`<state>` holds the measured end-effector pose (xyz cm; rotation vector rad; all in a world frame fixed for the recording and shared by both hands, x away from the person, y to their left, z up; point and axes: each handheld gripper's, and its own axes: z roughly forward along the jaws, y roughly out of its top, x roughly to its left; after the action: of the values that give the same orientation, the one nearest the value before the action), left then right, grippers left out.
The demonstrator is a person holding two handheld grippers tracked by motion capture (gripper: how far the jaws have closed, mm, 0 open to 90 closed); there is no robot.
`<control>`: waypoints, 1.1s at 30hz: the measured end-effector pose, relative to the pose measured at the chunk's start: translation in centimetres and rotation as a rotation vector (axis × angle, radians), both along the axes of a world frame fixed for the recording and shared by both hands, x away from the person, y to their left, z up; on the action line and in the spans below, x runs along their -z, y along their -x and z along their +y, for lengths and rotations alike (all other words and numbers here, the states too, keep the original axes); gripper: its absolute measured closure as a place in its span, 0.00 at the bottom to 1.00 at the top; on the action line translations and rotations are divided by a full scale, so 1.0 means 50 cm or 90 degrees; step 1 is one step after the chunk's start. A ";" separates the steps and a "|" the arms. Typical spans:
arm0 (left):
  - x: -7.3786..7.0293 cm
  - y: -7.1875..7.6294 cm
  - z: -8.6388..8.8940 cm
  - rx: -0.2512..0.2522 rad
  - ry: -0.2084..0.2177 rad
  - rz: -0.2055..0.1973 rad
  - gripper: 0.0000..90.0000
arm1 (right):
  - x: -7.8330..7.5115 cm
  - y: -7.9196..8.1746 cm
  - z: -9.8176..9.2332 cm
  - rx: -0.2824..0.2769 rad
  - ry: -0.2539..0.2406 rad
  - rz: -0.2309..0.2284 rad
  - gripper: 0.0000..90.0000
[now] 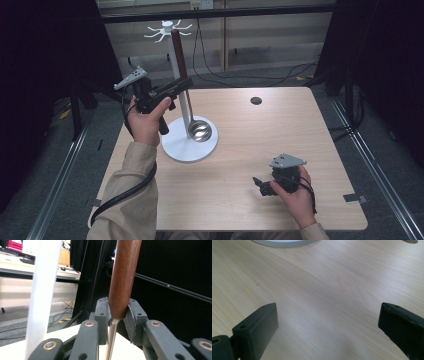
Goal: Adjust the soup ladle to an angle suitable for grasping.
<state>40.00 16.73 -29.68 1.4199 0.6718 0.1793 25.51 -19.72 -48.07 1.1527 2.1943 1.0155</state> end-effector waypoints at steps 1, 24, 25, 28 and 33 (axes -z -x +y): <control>0.002 0.000 0.002 -0.003 0.005 0.001 0.82 | 0.000 0.000 0.001 0.002 0.000 0.002 0.03; 0.018 -0.023 -0.033 0.021 0.029 0.039 0.82 | -0.002 0.002 -0.001 0.003 0.000 -0.001 0.03; 0.020 -0.023 -0.031 0.017 0.035 0.040 0.82 | -0.002 0.002 -0.002 0.001 0.000 -0.004 0.03; 0.023 -0.025 -0.019 0.007 0.028 0.035 0.81 | -0.003 0.003 -0.003 0.001 -0.001 -0.002 0.03; 0.024 -0.026 0.001 -0.014 0.013 0.021 0.81 | -0.005 0.002 -0.003 -0.003 0.001 -0.009 0.03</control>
<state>41.31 16.78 -30.88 1.3988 0.7140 0.1655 25.39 -19.88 -47.83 1.1381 2.1872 1.0204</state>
